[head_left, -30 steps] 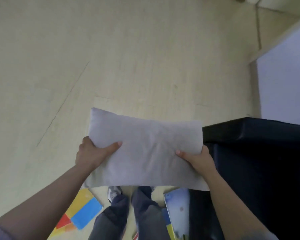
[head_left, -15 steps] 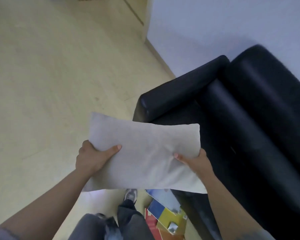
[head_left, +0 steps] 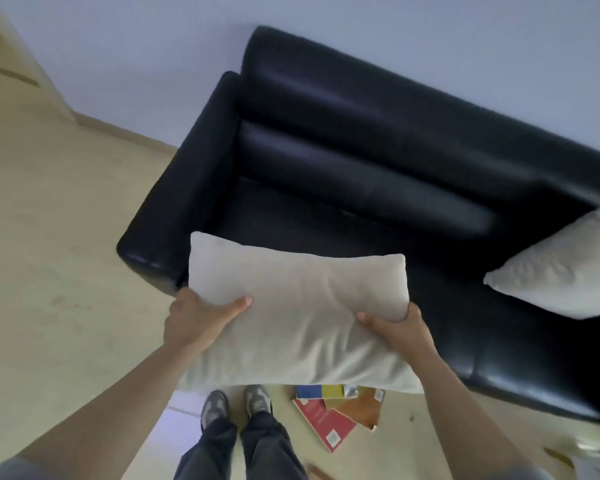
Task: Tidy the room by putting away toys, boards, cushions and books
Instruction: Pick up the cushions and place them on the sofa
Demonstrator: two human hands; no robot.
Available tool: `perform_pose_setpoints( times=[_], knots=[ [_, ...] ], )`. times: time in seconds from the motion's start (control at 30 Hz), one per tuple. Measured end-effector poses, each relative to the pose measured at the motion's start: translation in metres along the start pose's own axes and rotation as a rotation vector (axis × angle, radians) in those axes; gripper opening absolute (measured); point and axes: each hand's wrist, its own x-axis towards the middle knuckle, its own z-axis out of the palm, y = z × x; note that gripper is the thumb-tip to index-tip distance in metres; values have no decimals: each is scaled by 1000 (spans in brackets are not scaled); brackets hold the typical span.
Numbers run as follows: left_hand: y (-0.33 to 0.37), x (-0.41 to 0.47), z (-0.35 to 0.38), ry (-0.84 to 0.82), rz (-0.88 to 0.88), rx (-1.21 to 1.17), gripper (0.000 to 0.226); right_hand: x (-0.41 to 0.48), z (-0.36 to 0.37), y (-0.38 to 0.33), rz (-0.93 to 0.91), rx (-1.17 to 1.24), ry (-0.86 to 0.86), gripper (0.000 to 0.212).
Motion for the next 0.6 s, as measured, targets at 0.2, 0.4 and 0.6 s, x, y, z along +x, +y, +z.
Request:
perform_pose_setpoints(
  times=[0.2, 0.4, 0.6],
  knots=[
    [44, -4, 33, -132, 139, 106, 106, -17, -28, 51, 145, 135, 115, 107],
    [74, -15, 75, -205, 184, 173, 109, -18, -52, 88, 238, 213, 163, 109],
    [108, -32, 117, -255, 227, 221, 112, -13, -83, 120, 283, 264, 219, 105]
  ],
)
